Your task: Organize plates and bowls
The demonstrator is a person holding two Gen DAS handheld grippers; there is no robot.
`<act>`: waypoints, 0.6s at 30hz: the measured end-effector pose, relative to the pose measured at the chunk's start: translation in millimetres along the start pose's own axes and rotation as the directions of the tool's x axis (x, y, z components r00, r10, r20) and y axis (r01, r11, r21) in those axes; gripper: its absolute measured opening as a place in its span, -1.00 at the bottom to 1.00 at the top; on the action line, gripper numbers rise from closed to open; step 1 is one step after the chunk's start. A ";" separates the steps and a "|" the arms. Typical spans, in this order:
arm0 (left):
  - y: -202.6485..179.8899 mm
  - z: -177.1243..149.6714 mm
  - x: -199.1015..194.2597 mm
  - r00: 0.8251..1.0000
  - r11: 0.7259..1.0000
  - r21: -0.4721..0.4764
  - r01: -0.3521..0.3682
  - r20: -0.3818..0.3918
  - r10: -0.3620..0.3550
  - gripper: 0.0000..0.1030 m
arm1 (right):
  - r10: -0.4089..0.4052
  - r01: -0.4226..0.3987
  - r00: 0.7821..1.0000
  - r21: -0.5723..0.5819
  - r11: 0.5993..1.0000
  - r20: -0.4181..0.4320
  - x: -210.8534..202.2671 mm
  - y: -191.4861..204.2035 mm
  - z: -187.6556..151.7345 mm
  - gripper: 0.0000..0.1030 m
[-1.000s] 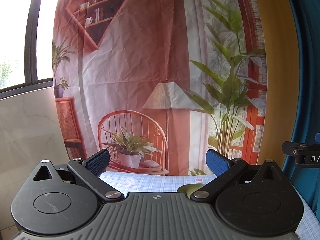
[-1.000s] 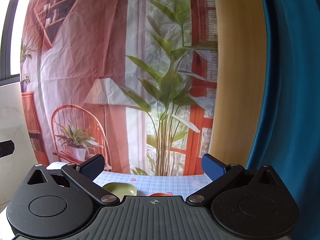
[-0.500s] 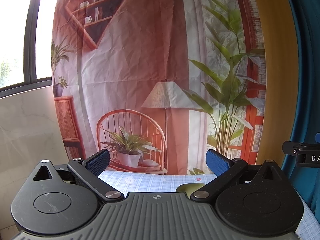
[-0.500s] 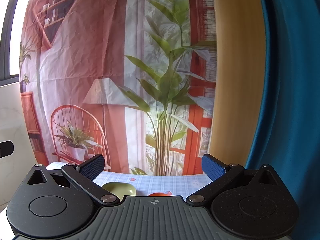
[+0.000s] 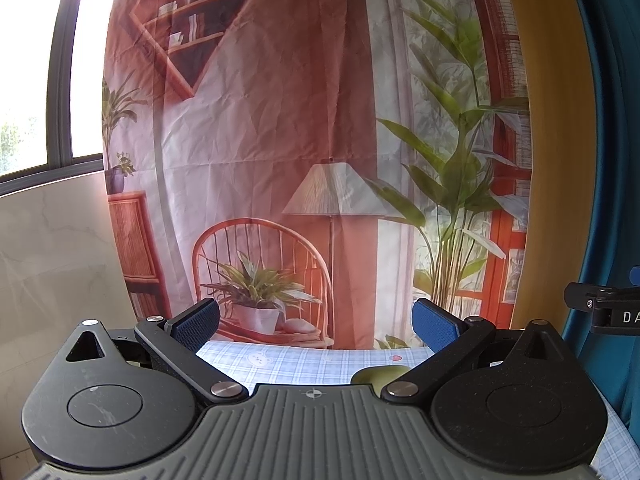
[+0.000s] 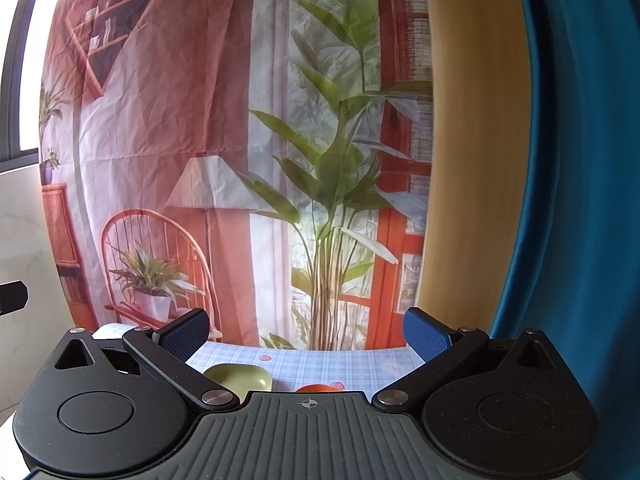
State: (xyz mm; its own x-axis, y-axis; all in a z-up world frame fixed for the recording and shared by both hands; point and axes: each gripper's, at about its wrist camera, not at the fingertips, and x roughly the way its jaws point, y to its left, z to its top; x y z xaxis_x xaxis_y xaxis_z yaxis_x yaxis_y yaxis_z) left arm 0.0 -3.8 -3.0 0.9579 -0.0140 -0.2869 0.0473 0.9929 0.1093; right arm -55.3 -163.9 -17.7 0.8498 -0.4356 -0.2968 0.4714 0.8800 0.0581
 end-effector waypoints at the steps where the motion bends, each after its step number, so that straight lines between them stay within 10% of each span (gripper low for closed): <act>1: -0.2 -0.2 0.0 1.000 1.000 0.000 0.000 0.000 0.000 1.00 | 0.000 0.000 1.000 0.002 1.000 0.000 0.3 -1.6 0.0 0.99; 18: -3.1 -2.9 2.1 1.000 1.000 0.012 0.013 0.000 -0.013 1.00 | -0.001 0.001 1.000 0.001 1.000 0.002 0.5 -1.3 -1.1 0.99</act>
State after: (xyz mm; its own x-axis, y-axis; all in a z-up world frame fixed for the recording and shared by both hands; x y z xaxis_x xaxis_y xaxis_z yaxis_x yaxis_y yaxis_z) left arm 1.0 -6.6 -6.7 0.9570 -0.0268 -0.2887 0.0631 0.9911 0.1174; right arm -55.8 -165.1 -19.0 0.8497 -0.4371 -0.2950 0.4727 0.8792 0.0590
